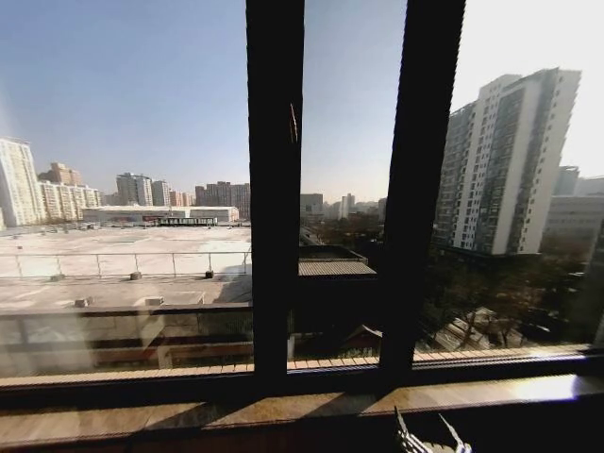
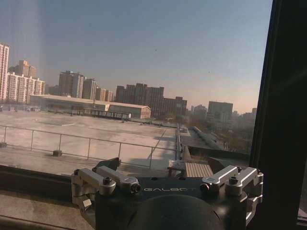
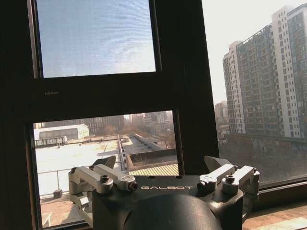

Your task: Open the curtains by pulling them apart, changing their state from closed to fully open.

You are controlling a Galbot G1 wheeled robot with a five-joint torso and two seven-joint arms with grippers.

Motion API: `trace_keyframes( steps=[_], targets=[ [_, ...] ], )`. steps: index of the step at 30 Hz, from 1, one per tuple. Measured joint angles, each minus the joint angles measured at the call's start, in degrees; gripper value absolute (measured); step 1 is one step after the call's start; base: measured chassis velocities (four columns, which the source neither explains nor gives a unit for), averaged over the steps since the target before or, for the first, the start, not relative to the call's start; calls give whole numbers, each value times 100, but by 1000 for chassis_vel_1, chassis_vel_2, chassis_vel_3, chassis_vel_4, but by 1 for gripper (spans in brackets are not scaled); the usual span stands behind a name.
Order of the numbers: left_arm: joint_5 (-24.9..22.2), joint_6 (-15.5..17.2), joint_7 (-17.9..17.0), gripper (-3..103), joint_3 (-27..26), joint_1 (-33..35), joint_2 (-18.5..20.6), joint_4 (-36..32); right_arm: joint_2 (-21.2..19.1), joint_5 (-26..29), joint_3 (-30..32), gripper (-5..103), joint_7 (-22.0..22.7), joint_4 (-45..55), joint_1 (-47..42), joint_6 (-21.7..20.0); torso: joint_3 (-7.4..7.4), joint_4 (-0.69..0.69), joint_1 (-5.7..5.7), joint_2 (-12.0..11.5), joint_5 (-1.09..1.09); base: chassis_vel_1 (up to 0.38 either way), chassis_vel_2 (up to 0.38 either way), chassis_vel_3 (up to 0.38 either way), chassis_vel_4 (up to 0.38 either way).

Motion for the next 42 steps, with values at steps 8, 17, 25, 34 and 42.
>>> trace_keyframes(
  steps=[8, 17, 25, 34, 42],
  targets=[
    [-15, -28, 6, 100, -21, 12, -2, -6, 5, -8, -11, 100, 5, 14, 0, 3, 0, 1, 0, 0, 0, -94, -146, 108, 149],
    [-15, -112, 33, 100, -21, 16, -14, 55, 28, -174, -15, 100, -12, -36, -9, 135, 0, 0, 0, 0, 0, -45, -66, 29, 66],
    [-20, -127, 32, 100, -30, 10, 9, 69, 39, -181, -29, 100, 4, -36, -11, 136, 0, 0, 1, 0, -1, 0, 0, 0, 0],
    [-30, -128, 28, 100, -35, -5, 30, 53, 66, -177, -16, 100, 18, -5, -45, 137, 0, 1, 0, 0, -1, 0, 0, 0, 0],
    [-37, -101, 19, 100, -27, -42, 72, 14, 115, -168, -19, 100, 76, 52, -79, 138, 0, 0, 0, 0, 0, 0, 0, 0, 0]
  ],
)
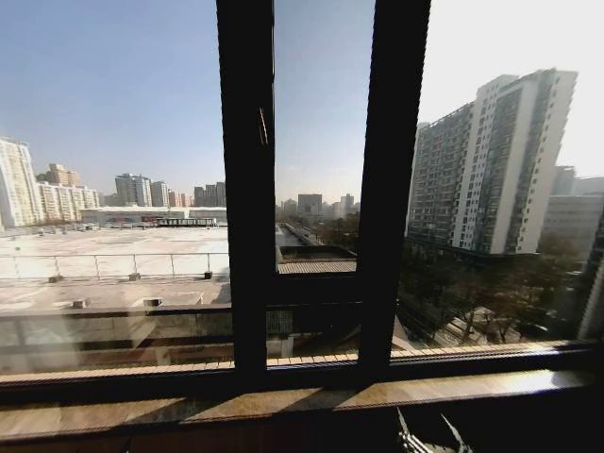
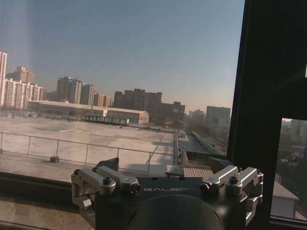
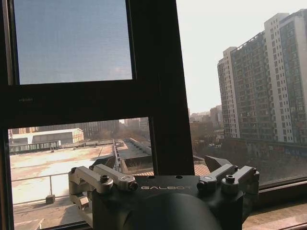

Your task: Open the curtains by pulling them apart, changing their state from closed to fully open.

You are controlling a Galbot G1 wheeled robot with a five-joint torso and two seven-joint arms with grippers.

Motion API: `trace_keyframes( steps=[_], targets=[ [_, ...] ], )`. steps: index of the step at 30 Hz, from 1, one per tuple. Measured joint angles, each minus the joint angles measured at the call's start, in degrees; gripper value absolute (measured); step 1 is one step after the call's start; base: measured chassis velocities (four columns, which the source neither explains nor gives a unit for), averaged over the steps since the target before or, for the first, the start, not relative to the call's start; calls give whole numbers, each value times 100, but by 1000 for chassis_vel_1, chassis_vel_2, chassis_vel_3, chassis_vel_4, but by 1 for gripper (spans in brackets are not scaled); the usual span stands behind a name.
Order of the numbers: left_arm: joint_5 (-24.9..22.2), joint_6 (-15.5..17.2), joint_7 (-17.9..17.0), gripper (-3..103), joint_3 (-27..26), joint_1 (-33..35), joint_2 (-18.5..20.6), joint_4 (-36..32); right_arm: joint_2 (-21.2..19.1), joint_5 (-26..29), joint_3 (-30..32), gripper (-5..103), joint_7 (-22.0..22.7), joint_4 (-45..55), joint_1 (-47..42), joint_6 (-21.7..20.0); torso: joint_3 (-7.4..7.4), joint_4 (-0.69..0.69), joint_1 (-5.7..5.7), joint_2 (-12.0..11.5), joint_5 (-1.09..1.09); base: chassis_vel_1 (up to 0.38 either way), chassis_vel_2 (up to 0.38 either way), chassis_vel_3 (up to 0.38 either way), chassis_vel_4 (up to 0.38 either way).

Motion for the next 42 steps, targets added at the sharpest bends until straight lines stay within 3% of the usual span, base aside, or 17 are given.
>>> trace_keyframes(
  steps=[42],
  targets=[
    [-122, -48, 80, 100, -29, 129, -36, -175, 108, -7, 146, 100, 109, 316, -228, 26, 0, 0, 0, 0, 0, 0, 0, 0, 0]
  ],
)
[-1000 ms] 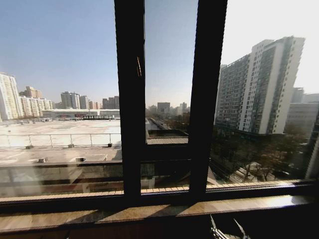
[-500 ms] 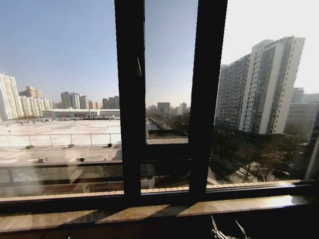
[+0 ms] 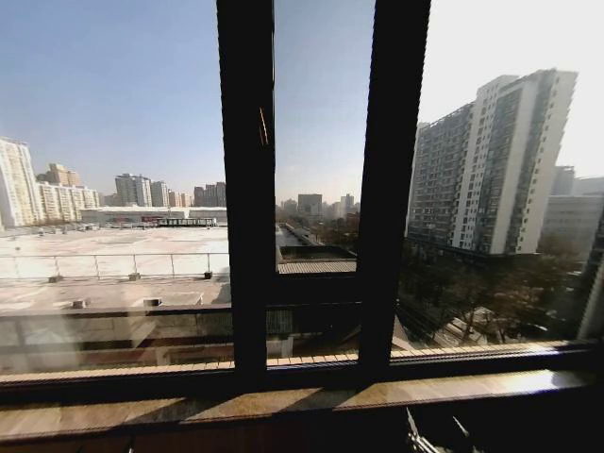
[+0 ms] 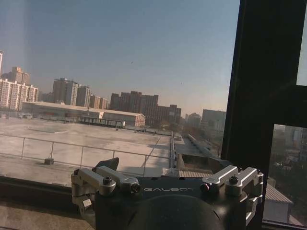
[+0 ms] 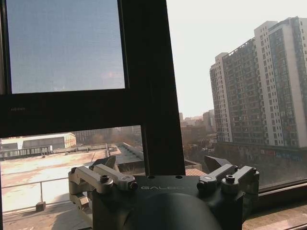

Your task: Open the curtains by pulling them apart, changing their state from closed to fully open.

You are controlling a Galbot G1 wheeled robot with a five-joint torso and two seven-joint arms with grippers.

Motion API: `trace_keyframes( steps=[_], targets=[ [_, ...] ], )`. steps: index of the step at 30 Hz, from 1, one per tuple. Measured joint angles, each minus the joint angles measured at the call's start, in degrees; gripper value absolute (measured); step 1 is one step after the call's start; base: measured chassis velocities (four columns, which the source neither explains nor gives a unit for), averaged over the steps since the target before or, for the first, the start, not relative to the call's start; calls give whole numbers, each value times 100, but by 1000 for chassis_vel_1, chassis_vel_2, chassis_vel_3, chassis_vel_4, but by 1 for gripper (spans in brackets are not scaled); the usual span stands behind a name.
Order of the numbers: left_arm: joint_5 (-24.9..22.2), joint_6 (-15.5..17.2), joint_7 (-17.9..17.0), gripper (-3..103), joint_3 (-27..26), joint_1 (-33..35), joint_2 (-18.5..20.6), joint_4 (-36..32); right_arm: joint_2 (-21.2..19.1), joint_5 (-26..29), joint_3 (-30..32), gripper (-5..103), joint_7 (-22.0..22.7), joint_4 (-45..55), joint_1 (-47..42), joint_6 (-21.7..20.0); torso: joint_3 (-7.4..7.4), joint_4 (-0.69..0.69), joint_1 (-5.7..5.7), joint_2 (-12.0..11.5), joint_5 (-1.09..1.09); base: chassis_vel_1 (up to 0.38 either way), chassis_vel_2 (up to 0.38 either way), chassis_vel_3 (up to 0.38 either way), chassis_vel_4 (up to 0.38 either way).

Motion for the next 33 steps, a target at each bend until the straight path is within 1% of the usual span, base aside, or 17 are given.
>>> trace_keyframes(
  steps=[13, 25, 33],
  targets=[
    [-20, -48, 20, 100, -22, 43, -15, -32, 4, 72, 16, 100, 43, 77, -3, -18, 0, 0, 0, 0, -1, -12, -17, 13, 10],
    [-21, -57, 25, 100, -37, 40, 3, -33, 0, 88, 53, 100, 93, 89, 2, -21, 0, 0, 0, 0, 1, -127, -114, 128, 123],
    [-21, -57, 24, 100, -34, 30, 3, -26, 19, 140, 53, 100, 154, 74, 3, -21, 0, 0, 0, 0, -1, -62, -88, 62, 87]
  ],
)
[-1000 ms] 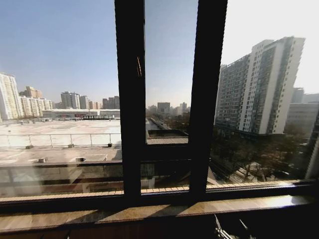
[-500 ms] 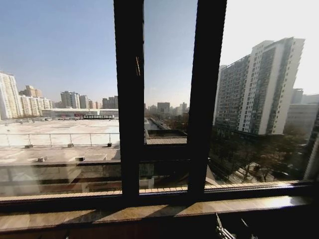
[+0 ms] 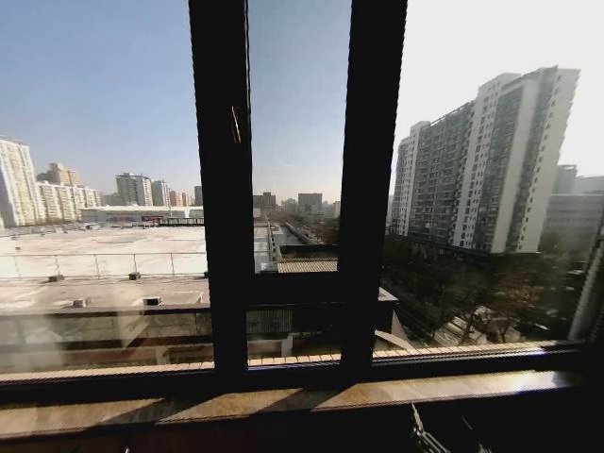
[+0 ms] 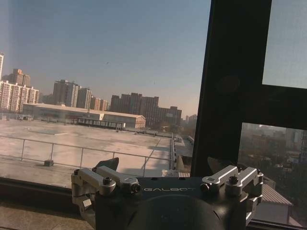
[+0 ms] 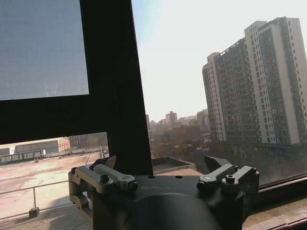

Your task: Open the curtains by pulling them apart, changing their state from closed to fully open.

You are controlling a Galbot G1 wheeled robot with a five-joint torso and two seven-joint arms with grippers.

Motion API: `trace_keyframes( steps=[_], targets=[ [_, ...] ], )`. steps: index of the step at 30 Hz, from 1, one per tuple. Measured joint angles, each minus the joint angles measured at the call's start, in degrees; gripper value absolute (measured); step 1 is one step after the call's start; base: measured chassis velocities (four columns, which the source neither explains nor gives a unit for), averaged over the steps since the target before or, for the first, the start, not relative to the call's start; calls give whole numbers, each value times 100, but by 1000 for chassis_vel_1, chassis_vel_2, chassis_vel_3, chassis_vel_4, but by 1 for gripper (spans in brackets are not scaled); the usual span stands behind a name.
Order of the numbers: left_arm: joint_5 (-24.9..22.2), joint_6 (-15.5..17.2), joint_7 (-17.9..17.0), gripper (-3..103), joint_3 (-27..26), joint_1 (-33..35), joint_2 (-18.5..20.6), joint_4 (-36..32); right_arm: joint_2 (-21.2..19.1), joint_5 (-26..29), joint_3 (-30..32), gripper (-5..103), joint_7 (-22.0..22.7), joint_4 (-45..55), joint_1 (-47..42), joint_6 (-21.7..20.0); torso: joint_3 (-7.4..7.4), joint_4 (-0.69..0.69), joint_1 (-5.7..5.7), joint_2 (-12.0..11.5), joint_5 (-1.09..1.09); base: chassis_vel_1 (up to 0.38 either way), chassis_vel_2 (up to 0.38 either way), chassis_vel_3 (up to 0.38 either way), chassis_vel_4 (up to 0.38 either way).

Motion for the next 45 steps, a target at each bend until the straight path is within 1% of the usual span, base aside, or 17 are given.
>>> trace_keyframes(
  steps=[9, 27, 39, 43, 45],
  targets=[
    [1, -9, -1, 100, -5, 11, -2, 16, -5, 21, 25, 100, 7, -11, 21, 1, 0, 0, 0, 0, 0, -33, -99, 35, 96],
    [2, -59, 3, 100, -15, 13, -5, 50, 1, 14, 42, 100, 10, -11, 9, 27, 0, 0, -1, 0, 0, -94, -167, 91, 171],
    [2, -65, 3, 100, -16, 32, -29, 29, 14, 10, 52, 100, 27, 0, -6, 45, 0, 0, 0, 0, 0, -12, -107, 20, 108],
    [24, -56, 3, 100, 53, 32, -111, -46, 51, -12, 18, 100, 26, 39, -26, 46, 0, 0, 0, 0, 1, -15, -116, 15, 113],
    [135, 12, -9, 100, 195, -10, -260, -170, 145, -81, -89, 100, 20, 79, -31, 27, 0, 0, 0, 0, 1, -19, -121, 21, 123]
  ],
)
